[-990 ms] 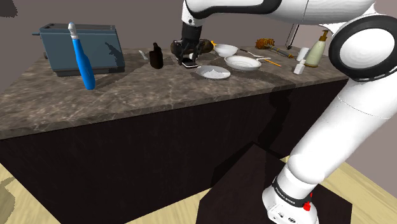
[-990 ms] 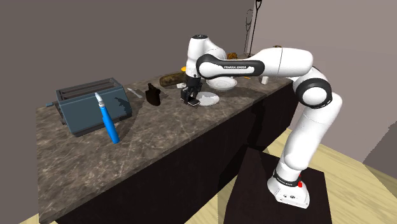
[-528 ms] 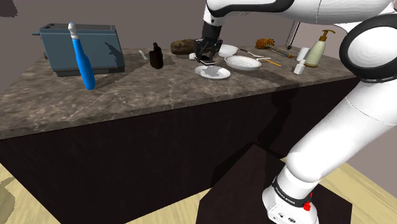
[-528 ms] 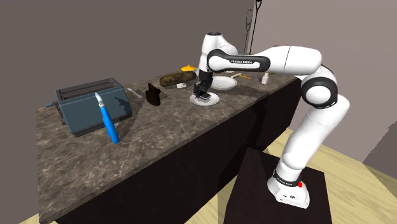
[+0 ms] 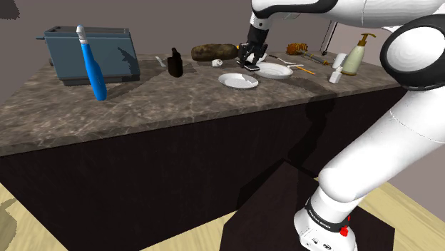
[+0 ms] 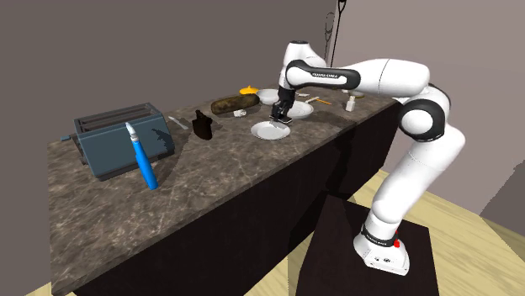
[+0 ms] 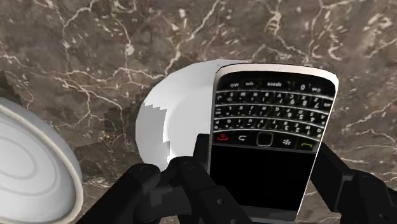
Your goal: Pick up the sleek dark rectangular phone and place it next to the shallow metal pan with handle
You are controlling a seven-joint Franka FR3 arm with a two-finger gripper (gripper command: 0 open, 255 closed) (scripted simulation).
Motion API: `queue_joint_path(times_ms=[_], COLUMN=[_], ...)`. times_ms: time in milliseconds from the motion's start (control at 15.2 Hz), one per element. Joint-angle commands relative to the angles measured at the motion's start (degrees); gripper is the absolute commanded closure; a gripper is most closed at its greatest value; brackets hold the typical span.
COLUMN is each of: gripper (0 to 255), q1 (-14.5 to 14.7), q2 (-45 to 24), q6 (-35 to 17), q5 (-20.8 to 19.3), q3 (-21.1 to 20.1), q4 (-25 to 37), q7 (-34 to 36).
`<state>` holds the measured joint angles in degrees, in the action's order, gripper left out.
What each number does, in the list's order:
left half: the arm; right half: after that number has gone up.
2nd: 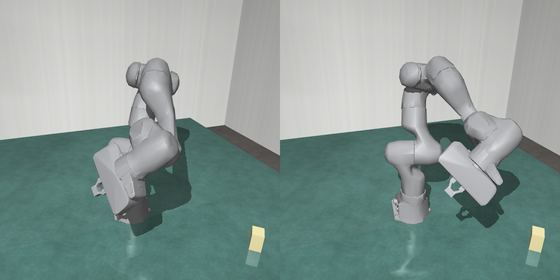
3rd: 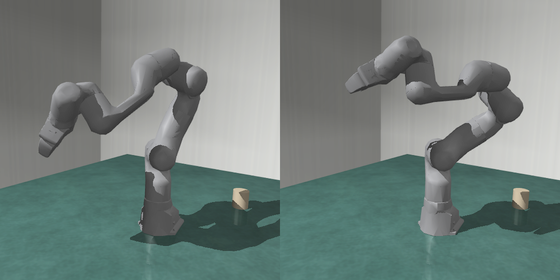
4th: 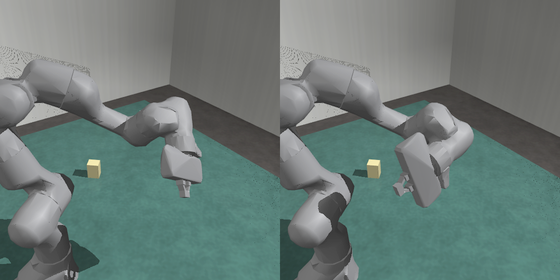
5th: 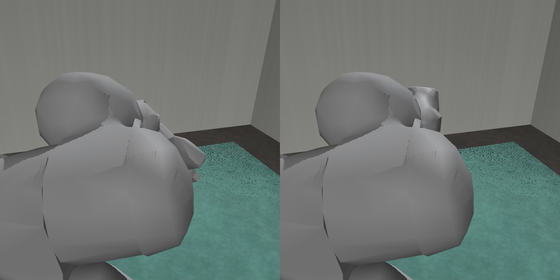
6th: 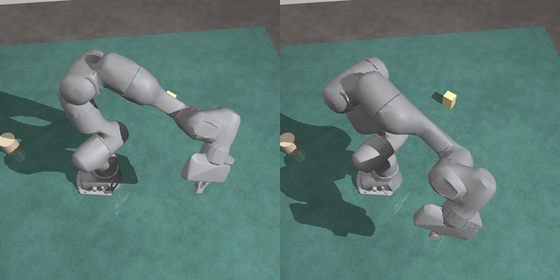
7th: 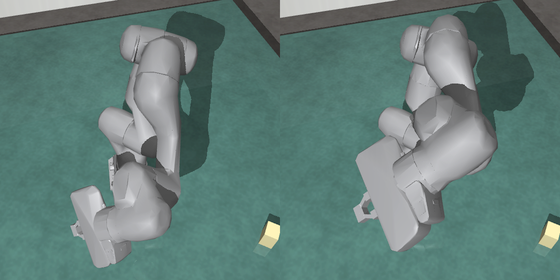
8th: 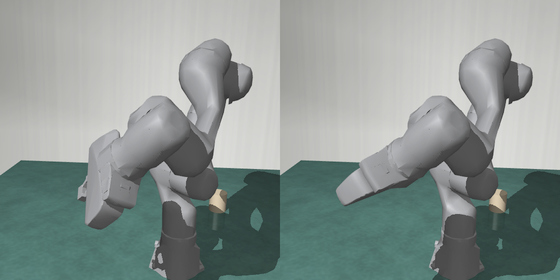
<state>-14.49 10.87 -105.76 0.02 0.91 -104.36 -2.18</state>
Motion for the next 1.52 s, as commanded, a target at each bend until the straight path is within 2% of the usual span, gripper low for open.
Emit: queue_joint_path(times_ms=[0,660,1452], gripper=[255,255,255], q1=[-1.12,-6.67,-6.69], q2=[-0.41,-5.34,-4.43], q6=[-0.04,1.18,-8.21], q5=[0.31,2.75,2.72], q3=[1.83,10.41,10.36], q4=[0.35,6.01,-4.28], q7=[-3.10,-17.65,-18.05])
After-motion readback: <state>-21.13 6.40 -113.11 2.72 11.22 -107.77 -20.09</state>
